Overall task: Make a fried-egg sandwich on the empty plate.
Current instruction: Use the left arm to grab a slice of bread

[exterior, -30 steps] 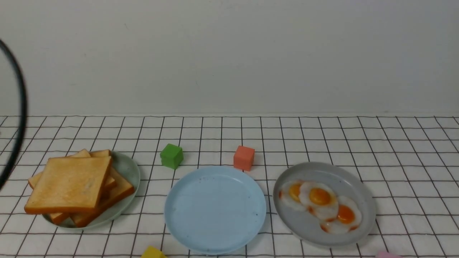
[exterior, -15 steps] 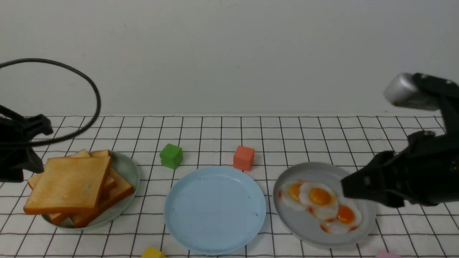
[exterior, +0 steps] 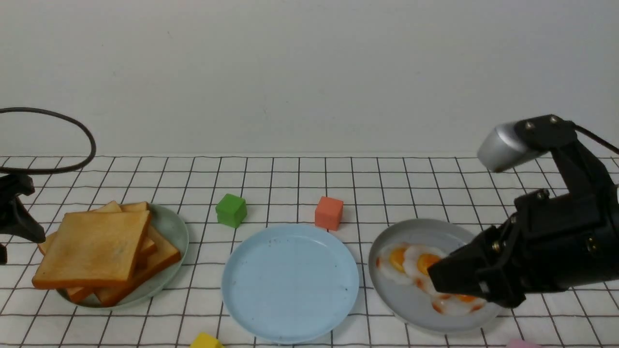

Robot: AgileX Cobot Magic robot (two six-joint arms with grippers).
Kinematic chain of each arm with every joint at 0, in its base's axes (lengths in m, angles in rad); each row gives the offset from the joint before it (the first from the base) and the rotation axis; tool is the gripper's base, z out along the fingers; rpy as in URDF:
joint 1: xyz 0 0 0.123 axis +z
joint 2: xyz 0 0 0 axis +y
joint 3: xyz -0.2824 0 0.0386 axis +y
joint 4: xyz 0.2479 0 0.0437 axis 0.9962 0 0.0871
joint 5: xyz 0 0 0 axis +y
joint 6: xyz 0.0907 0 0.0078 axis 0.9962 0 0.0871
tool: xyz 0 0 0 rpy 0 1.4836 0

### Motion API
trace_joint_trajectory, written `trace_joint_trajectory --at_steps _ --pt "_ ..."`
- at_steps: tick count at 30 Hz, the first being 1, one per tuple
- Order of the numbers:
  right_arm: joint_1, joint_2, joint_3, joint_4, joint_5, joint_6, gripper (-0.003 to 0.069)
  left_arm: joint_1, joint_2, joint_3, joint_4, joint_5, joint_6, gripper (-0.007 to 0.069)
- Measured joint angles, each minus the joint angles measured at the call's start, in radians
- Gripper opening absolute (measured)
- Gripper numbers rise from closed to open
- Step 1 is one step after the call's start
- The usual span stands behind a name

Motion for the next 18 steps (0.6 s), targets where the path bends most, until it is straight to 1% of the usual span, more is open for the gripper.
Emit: trace_joint_trajectory --at_steps 2,5,8,9,13,14,18 --pt "0.004 0.002 -0.023 -0.043 0.022 -0.004 0.0382 0.0 0.033 -0.016 0.0 -0.013 0.018 0.0454" --pt "0.019 0.002 -0.044 -0.047 0.025 -0.021 0.0388 0.0 0.056 -0.019 -0.002 -0.025 0.023 0.0459" --pt "0.048 0.002 -0.062 -0.009 0.024 -0.071 0.0391 0.0 0.095 -0.02 -0.016 -0.045 0.028 0.0459" --pt "0.058 0.002 -0.064 0.021 0.024 -0.097 0.0392 0.0 0.113 -0.02 -0.026 -0.051 0.043 0.0456" --pt "0.068 0.002 -0.064 0.112 0.024 -0.19 0.0392 0.0 0.146 -0.02 -0.07 -0.054 0.121 0.0441" --pt "0.068 0.002 -0.064 0.14 0.021 -0.216 0.0392 0.0 0.153 -0.02 -0.09 -0.054 0.159 0.0434" --pt "0.068 0.002 -0.064 0.191 0.016 -0.236 0.0392 0.0 0.174 -0.021 -0.125 -0.055 0.238 0.0416"
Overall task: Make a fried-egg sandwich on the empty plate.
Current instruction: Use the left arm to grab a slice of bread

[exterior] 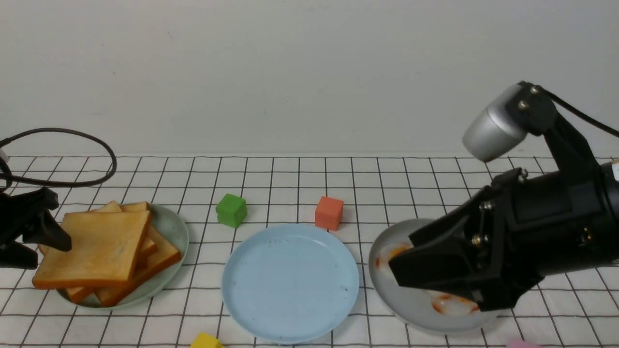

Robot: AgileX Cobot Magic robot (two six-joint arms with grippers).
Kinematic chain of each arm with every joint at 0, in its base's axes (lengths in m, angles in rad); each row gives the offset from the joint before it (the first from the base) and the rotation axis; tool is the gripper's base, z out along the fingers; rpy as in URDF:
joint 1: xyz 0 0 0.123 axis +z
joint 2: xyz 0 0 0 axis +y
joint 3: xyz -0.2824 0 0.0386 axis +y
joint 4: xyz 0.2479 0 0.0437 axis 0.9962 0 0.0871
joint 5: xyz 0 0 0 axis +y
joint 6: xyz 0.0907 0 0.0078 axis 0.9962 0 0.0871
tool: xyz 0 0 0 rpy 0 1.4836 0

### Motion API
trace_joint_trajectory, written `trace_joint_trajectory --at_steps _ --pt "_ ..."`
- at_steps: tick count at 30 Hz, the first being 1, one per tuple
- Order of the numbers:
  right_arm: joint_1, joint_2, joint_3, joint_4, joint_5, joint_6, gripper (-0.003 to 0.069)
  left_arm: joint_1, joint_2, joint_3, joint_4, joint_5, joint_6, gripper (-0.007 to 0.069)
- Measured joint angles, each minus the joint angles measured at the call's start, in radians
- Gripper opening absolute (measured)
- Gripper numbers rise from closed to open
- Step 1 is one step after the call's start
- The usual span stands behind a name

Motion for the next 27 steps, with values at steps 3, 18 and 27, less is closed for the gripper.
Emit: trace_joint_trajectory --at_steps 3,18,27 --pt "0.0 0.0 -0.001 0.009 0.0 -0.002 0.0392 0.0 0.014 0.0 -0.003 0.001 0.012 0.0402" --pt "0.0 0.0 -0.044 0.079 -0.006 -0.002 0.0392 0.003 0.051 -0.002 -0.013 0.005 0.019 0.0242" --pt "0.0 -0.056 -0.161 -0.238 0.073 0.257 0.0392 0.003 0.05 -0.002 -0.014 0.005 0.019 0.0242"
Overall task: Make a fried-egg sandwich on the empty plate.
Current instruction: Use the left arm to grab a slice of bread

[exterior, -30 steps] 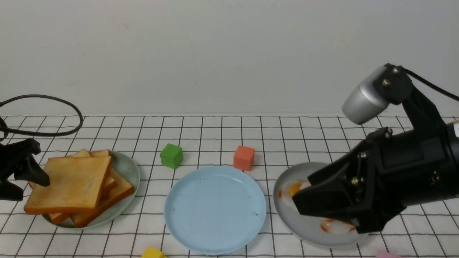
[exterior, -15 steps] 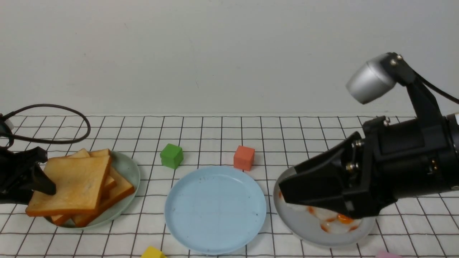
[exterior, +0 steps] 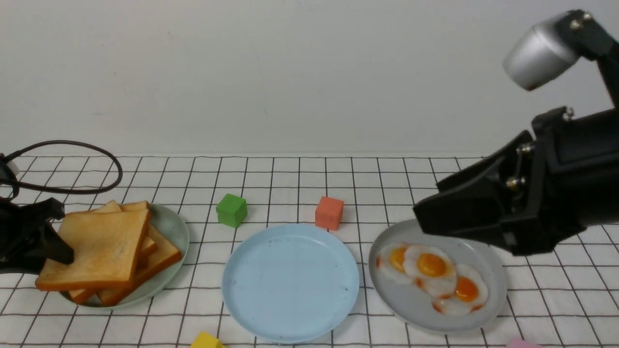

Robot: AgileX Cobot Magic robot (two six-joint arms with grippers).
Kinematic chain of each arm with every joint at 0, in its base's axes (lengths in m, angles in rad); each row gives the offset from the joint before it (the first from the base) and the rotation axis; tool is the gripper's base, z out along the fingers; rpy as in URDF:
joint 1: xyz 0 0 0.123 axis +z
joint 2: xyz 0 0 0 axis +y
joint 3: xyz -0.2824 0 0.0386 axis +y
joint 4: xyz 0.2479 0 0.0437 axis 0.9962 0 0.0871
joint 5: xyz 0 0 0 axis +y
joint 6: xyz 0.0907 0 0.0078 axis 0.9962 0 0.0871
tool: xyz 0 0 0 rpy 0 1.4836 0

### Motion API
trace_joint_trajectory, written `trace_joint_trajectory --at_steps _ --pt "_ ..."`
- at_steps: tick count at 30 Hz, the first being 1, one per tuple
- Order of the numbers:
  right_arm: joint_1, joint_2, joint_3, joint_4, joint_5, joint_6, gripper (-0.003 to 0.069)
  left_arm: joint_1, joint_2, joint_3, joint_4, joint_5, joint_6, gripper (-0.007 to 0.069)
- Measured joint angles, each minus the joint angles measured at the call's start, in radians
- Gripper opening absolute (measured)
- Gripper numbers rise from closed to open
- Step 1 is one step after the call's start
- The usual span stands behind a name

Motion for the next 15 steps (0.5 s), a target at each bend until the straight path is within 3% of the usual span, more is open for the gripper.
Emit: trace_joint_trajectory --at_steps 7,10,15 --pt "0.0 -0.066 -0.033 -0.135 0.157 0.207 0.0392 0.0 -0.059 0.0 0.001 0.001 0.0 0.0227" --pt "0.0 -0.076 -0.034 -0.143 0.222 0.216 0.0392 0.0 -0.101 0.0 0.001 0.001 0.0 0.0205" --pt "0.0 -0.08 -0.034 -0.109 0.264 0.129 0.0392 0.0 -0.169 0.0 -0.01 0.024 -0.001 0.0199"
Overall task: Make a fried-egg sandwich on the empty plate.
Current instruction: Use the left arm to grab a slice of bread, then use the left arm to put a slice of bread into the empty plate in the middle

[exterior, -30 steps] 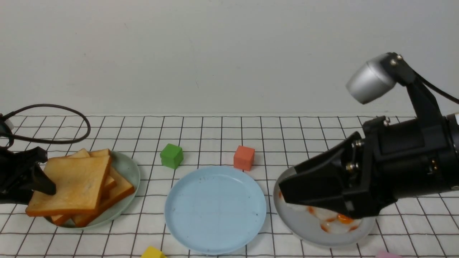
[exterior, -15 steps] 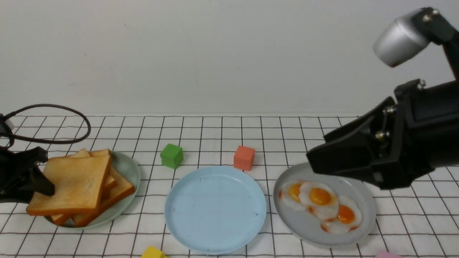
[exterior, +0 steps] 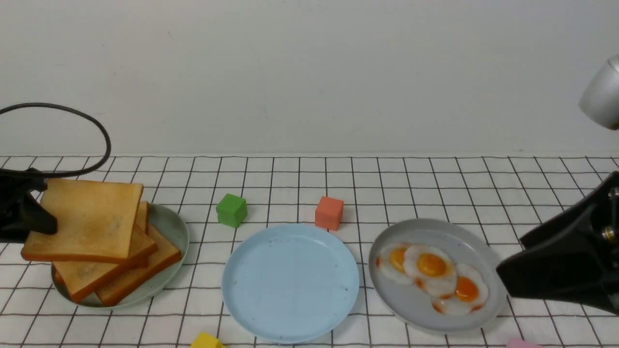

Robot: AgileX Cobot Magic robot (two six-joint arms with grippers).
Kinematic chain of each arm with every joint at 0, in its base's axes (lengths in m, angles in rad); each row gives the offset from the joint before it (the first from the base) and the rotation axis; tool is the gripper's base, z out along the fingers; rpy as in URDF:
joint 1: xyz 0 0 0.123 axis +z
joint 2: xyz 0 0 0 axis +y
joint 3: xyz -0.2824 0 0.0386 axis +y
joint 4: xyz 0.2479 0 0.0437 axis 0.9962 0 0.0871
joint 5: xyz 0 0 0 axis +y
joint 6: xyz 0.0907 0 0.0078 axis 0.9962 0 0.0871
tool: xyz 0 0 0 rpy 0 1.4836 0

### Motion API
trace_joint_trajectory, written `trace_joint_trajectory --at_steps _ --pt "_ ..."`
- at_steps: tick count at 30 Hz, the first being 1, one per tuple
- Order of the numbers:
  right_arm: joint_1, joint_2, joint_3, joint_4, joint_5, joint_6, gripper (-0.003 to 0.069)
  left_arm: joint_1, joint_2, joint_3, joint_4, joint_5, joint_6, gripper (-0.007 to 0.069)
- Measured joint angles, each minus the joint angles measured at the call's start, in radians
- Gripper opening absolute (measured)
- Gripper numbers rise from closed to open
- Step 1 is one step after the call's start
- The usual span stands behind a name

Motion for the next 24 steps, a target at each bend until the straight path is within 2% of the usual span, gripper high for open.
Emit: trace_joint_trajectory --at_steps 5,10,17,20,24 --pt "0.0 0.0 0.0 0.082 -0.022 -0.038 0.0392 -0.066 -0.011 0.001 -0.089 0.037 0.0 0.0199" --pt "0.0 0.0 0.0 0.095 -0.038 -0.042 0.0392 -0.269 0.007 0.013 -0.127 0.005 -0.043 0.0199" --pt "0.0 0.0 -0.001 0.095 -0.038 -0.045 0.0392 -0.561 0.13 0.013 -0.218 -0.191 -0.132 0.0197" --pt "0.0 0.0 -0.001 0.095 -0.038 -0.045 0.0392 -0.626 0.194 0.013 -0.229 -0.217 -0.143 0.0197" --pt "0.0 0.0 -0.001 0.095 -0.039 -0.045 0.0392 -0.649 0.248 0.013 -0.231 -0.243 -0.149 0.0197"
